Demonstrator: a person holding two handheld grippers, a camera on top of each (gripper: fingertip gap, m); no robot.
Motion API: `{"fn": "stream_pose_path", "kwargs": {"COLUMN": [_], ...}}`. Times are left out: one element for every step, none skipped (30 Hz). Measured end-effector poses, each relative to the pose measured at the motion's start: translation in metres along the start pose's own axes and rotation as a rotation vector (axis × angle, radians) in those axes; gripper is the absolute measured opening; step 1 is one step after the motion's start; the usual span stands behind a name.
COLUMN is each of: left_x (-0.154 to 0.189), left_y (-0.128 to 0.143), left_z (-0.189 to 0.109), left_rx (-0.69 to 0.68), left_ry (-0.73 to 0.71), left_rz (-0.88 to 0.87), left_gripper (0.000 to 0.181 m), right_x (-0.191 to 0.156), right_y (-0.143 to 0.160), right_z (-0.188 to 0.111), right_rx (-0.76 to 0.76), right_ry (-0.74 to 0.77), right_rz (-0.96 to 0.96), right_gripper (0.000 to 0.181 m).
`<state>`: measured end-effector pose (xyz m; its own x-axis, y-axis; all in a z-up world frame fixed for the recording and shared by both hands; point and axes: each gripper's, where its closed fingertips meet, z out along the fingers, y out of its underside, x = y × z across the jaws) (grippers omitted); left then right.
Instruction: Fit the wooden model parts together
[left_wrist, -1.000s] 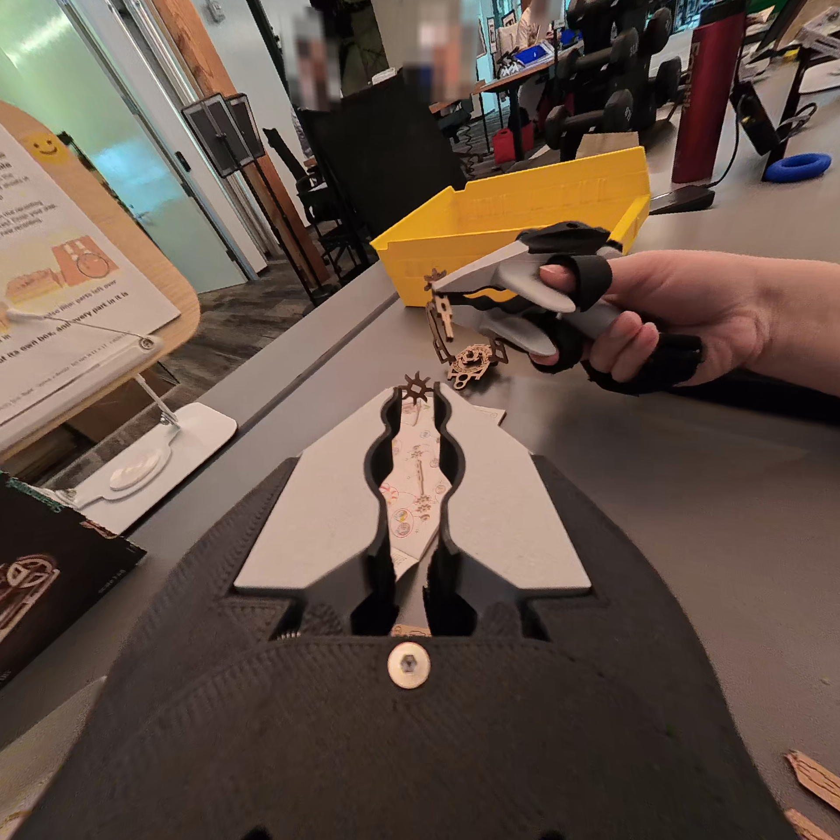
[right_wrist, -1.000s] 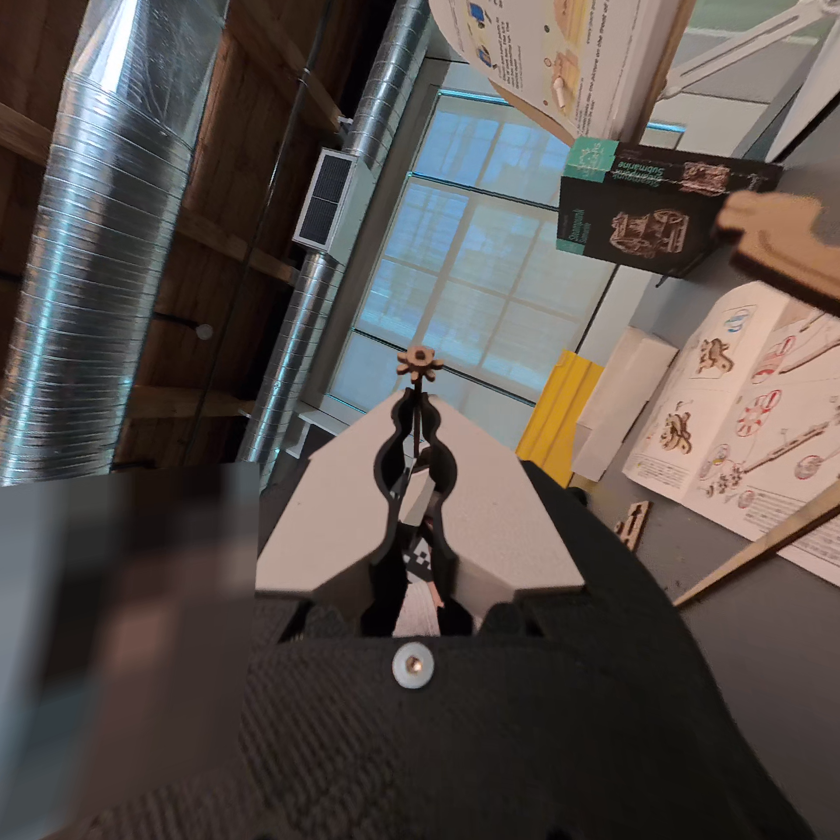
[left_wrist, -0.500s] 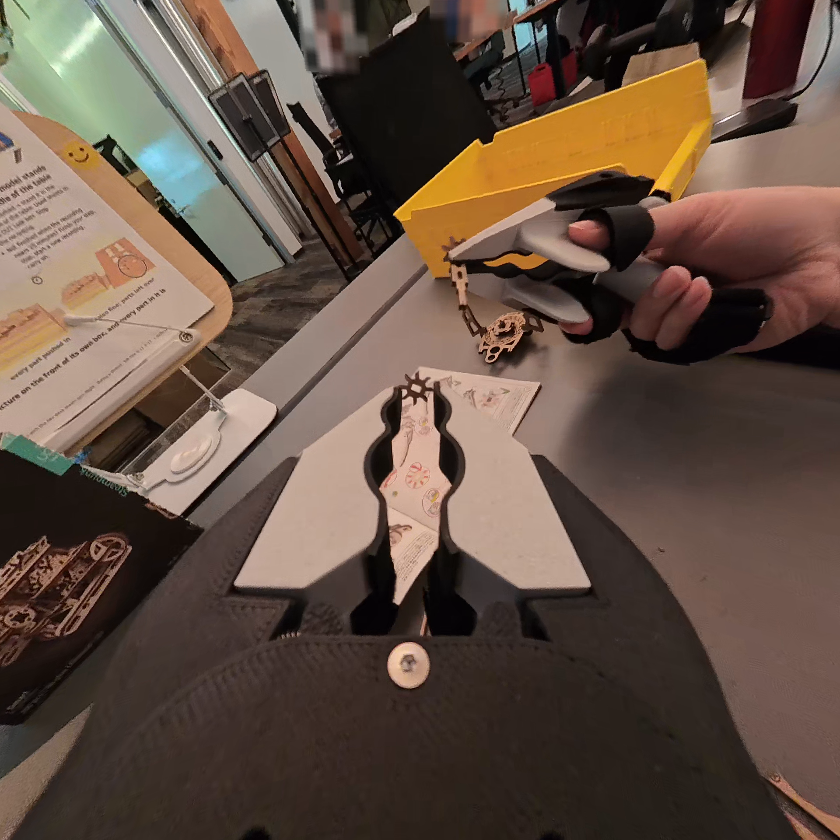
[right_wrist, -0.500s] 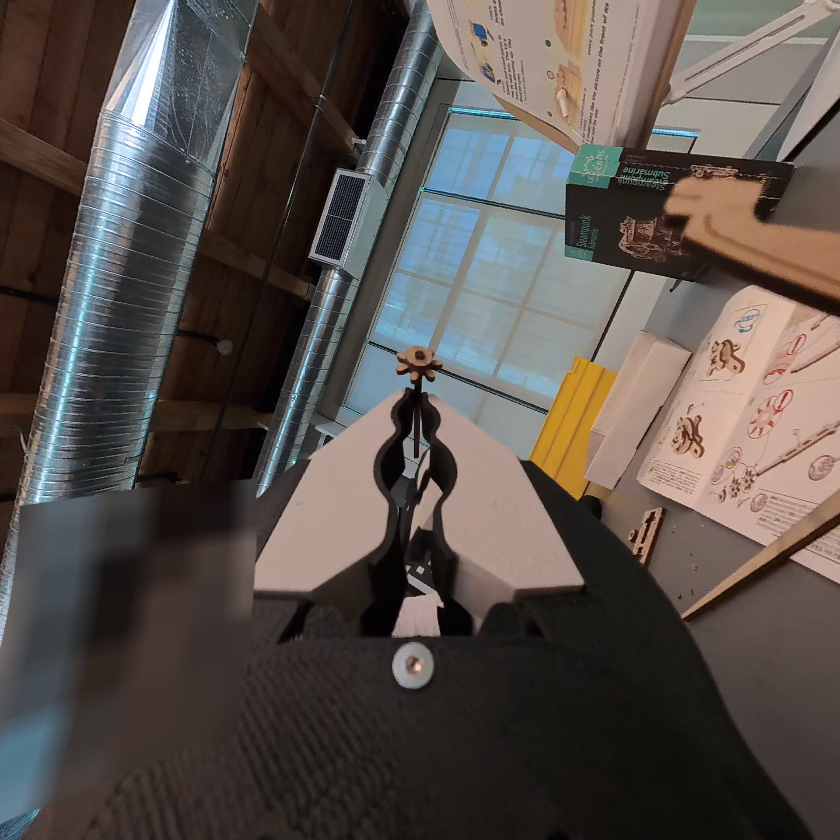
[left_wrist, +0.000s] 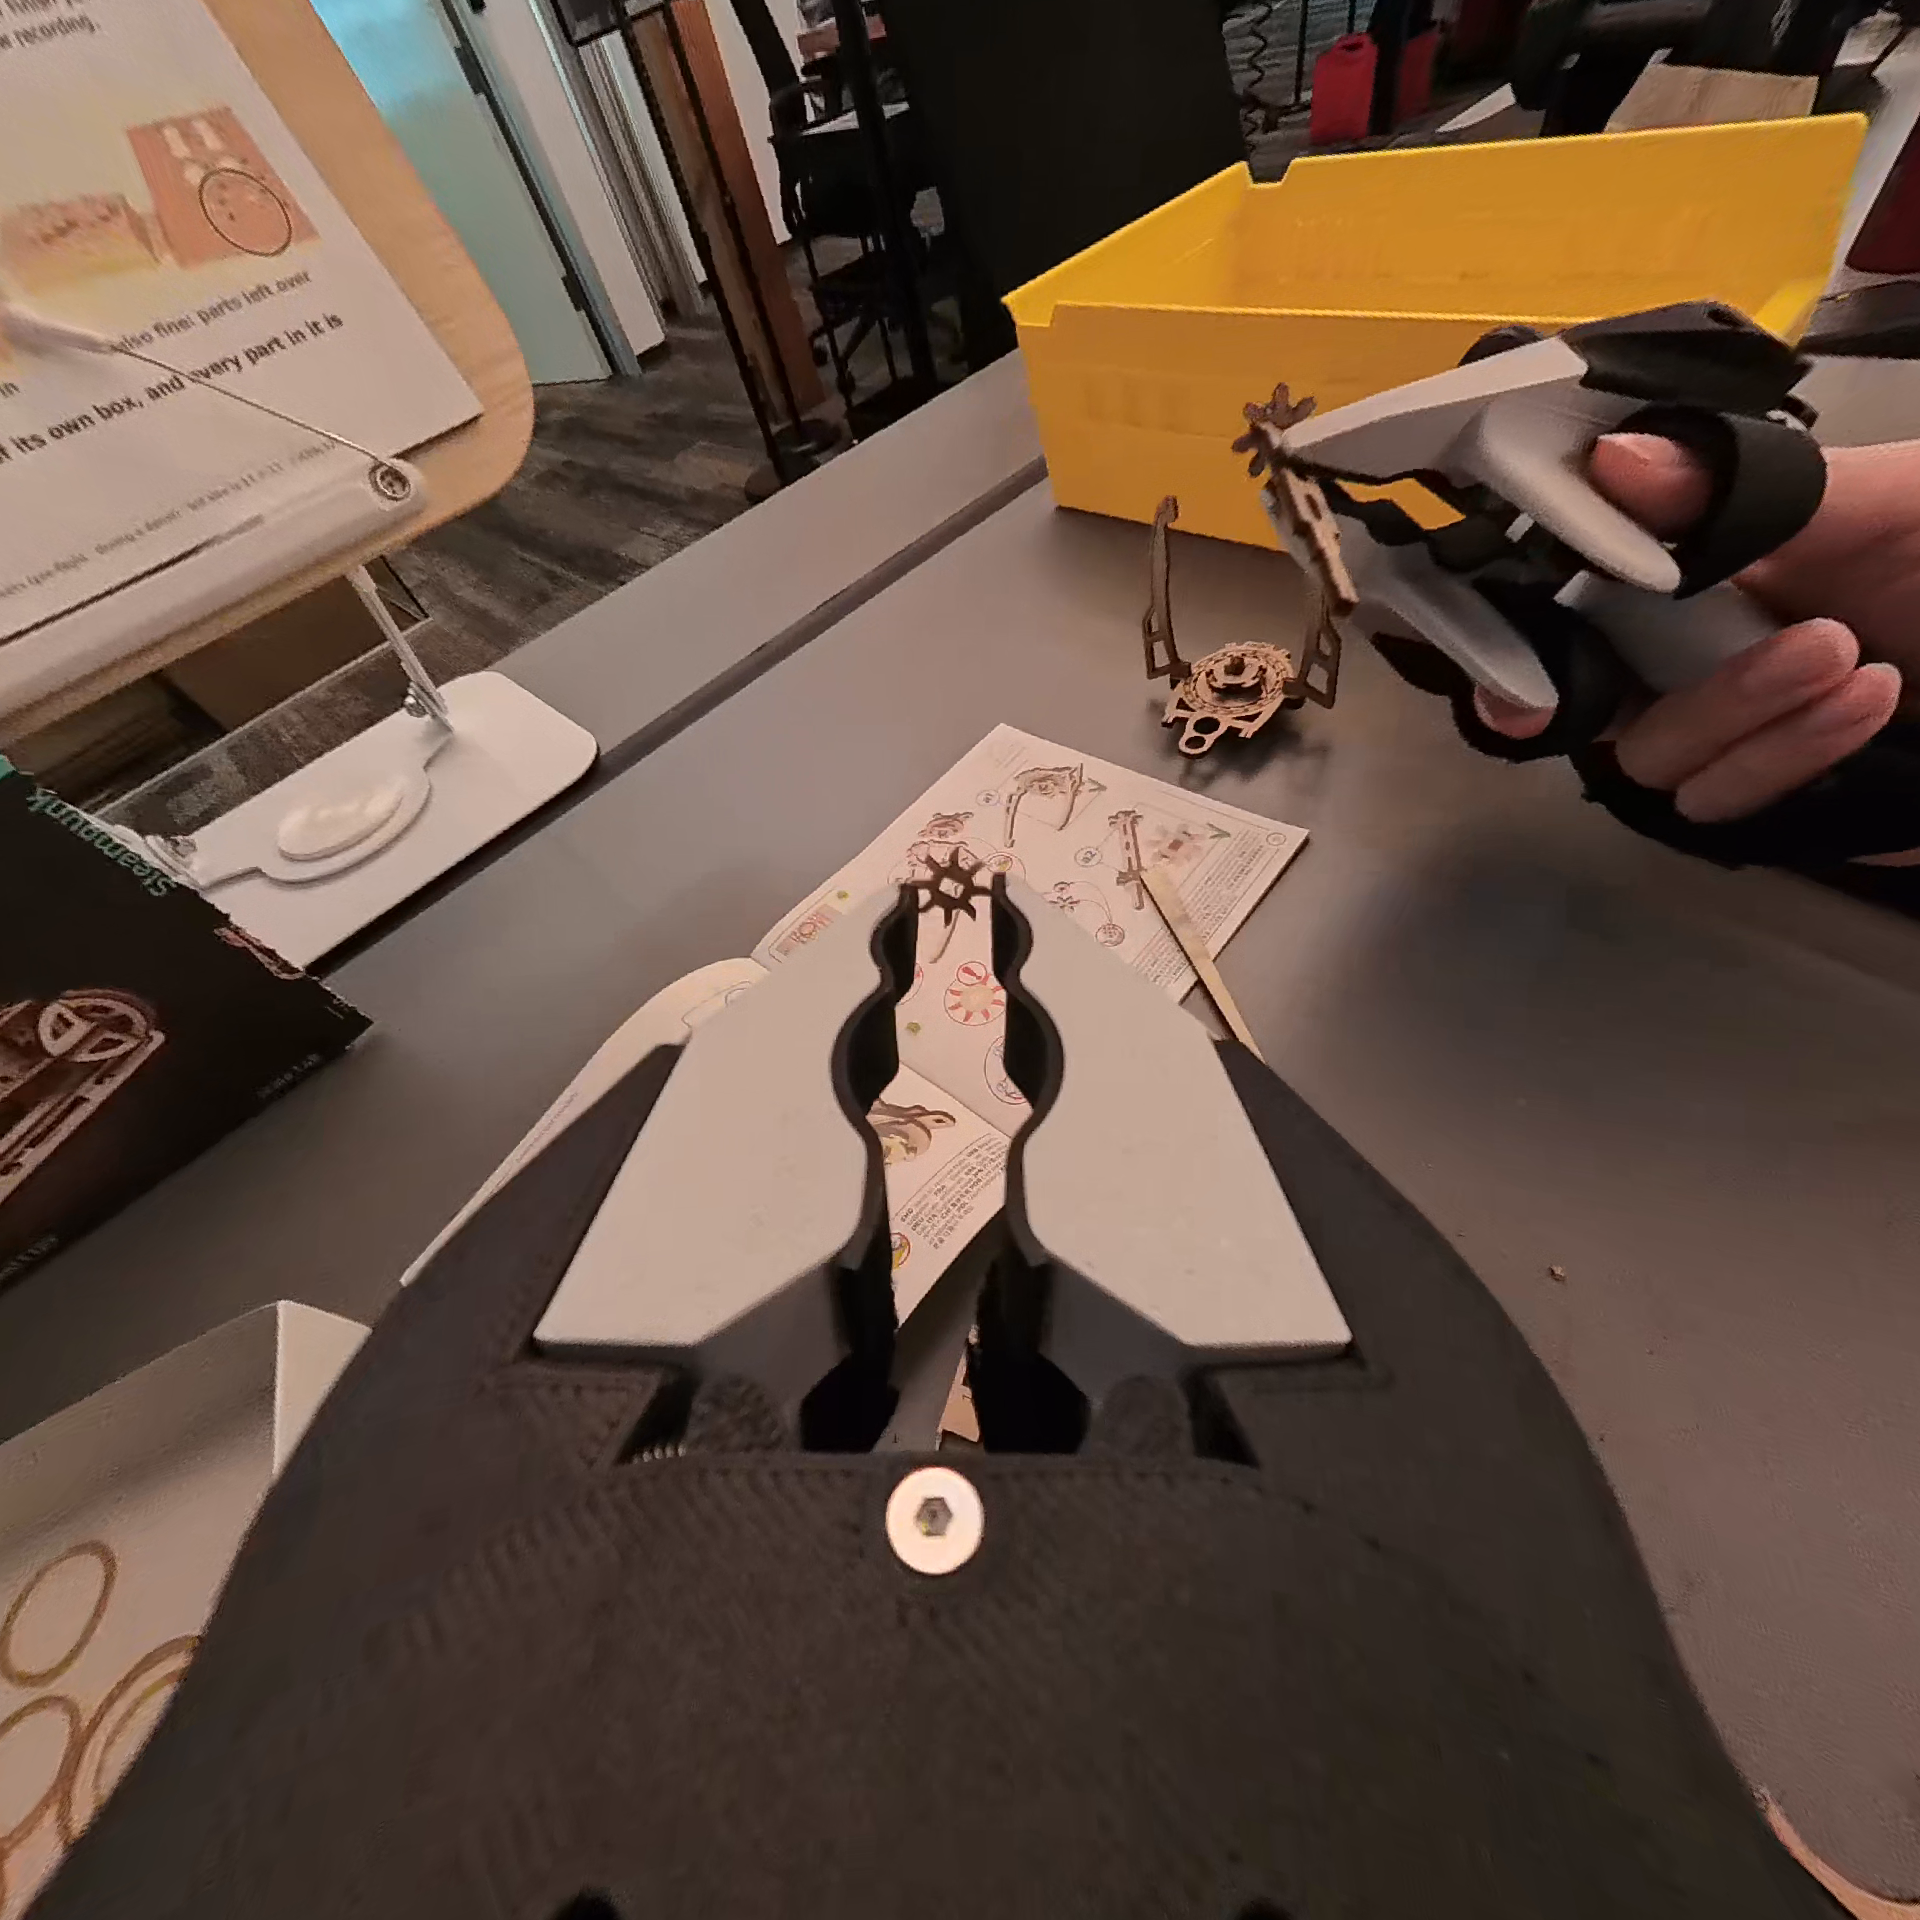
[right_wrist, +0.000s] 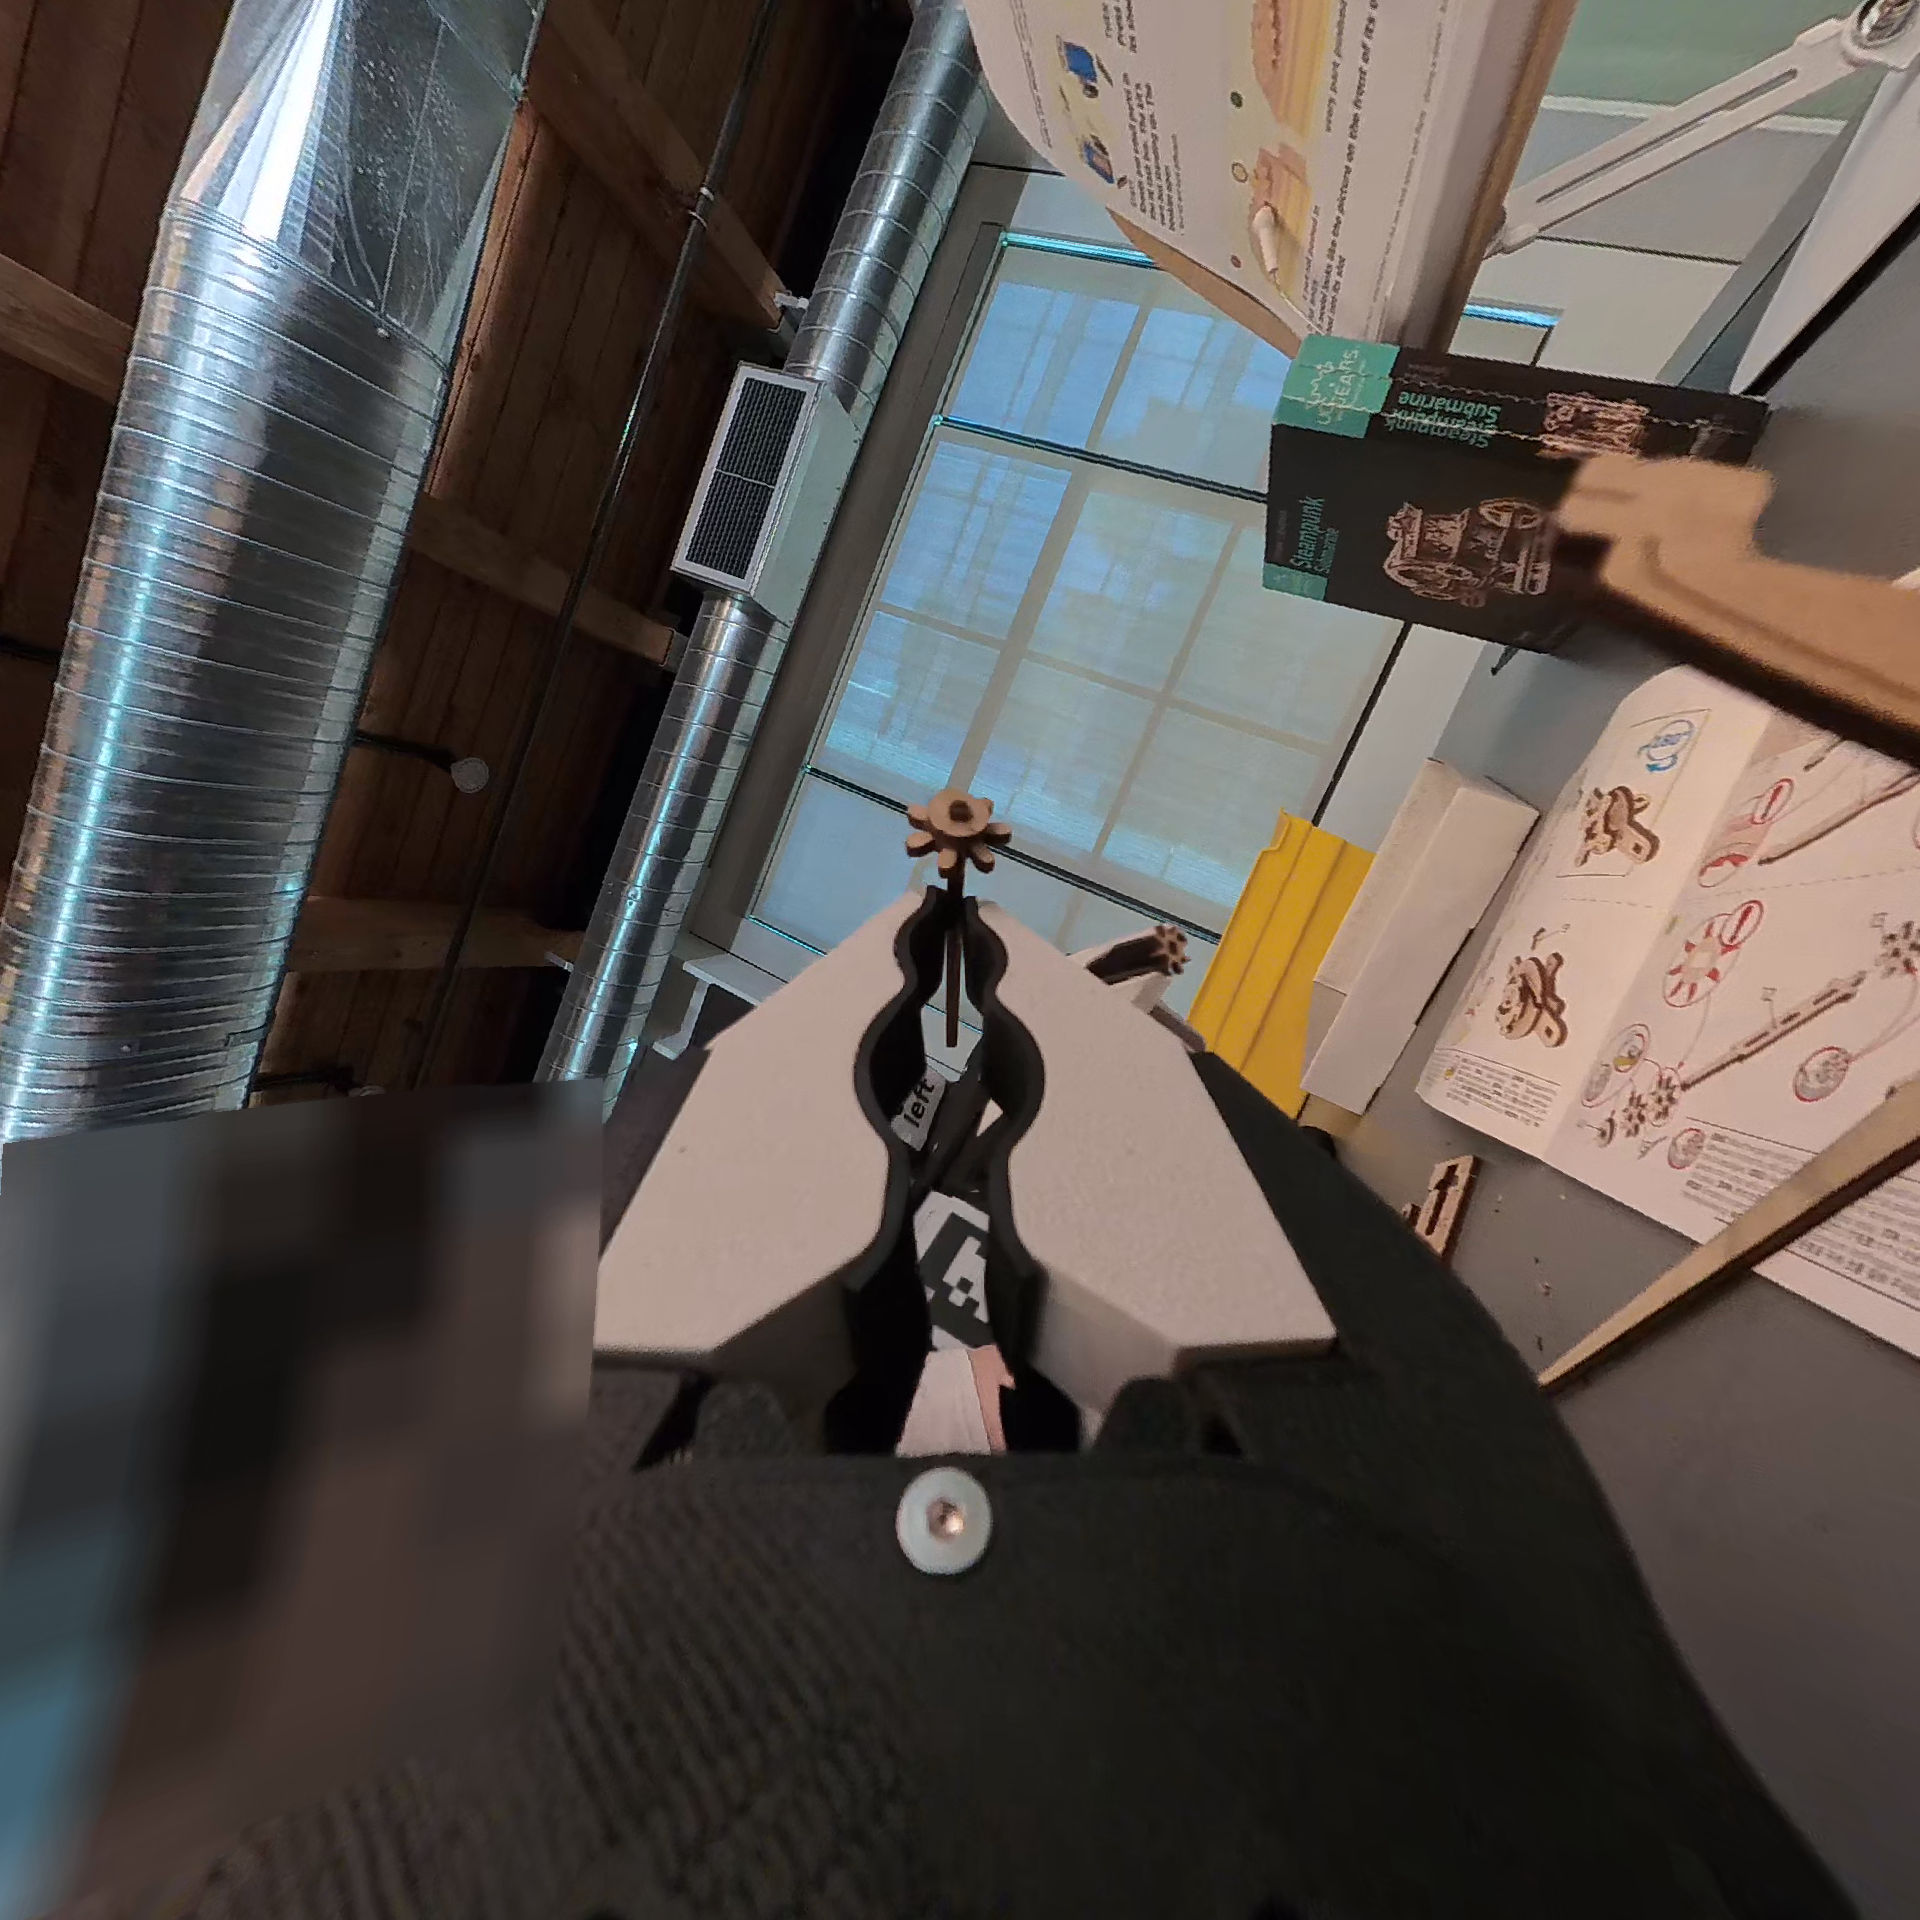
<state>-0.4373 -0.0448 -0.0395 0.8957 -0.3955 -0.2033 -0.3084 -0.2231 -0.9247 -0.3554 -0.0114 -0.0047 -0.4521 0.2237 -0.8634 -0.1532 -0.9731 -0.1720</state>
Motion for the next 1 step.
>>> {"fn": "stream_pose_path", "kwargs": {"left_x": [0.0003], "left_y": [0.0002], "left_z": [0.0002], "left_rx": [0.001], "left_ry": [0.003], "left_rz": [-0.001], "left_gripper": [0.011], "right_x": [-0.0001], "right_y": [-0.0008], "right_z": [-0.0004], "right_rx": [0.002], "right_ry": [0.005], "right_rz": [-0.008], "right_gripper": [0.000]}}
